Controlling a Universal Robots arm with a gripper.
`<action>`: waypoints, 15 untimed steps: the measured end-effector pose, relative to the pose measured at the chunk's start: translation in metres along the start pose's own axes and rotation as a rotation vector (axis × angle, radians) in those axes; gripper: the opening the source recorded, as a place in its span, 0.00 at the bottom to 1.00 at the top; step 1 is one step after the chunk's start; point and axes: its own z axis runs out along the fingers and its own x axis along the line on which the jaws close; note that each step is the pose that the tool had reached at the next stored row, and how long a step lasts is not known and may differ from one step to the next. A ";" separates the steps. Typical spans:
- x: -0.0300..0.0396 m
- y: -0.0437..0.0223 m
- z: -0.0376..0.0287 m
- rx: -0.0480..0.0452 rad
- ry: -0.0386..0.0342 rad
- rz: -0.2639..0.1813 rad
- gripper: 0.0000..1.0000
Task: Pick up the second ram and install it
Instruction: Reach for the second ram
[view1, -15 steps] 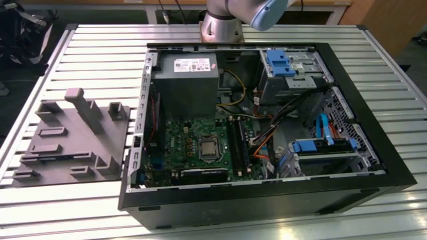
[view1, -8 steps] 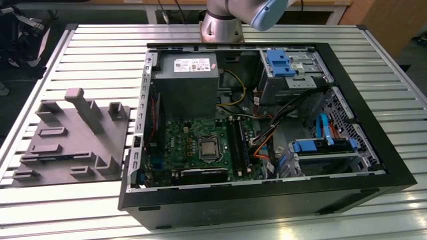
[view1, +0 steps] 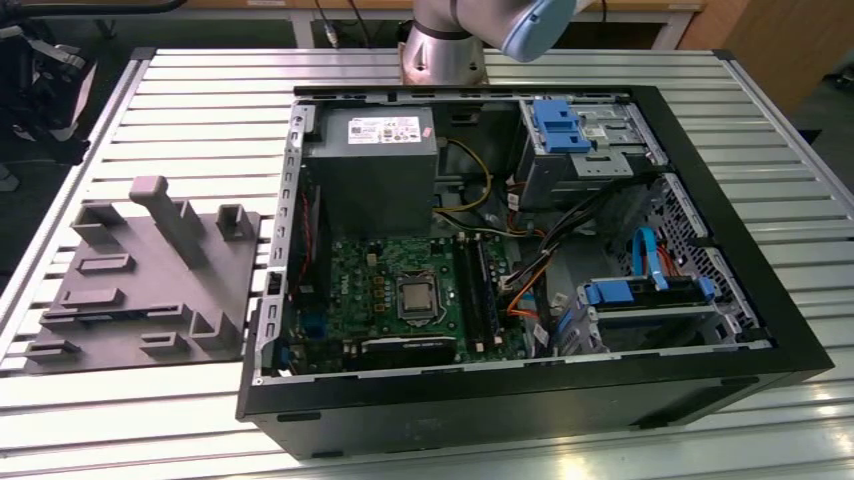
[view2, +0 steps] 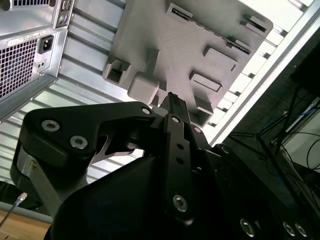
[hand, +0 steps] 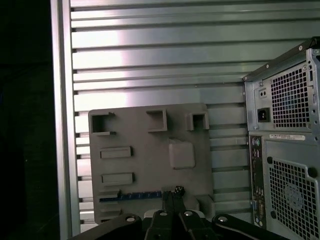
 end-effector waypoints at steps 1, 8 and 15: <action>0.0002 -0.0006 0.0003 0.0000 0.0000 0.000 0.11; 0.0017 -0.0038 0.0020 0.0000 0.0000 0.000 0.11; 0.0035 -0.0060 0.0032 0.0000 0.0000 0.000 0.11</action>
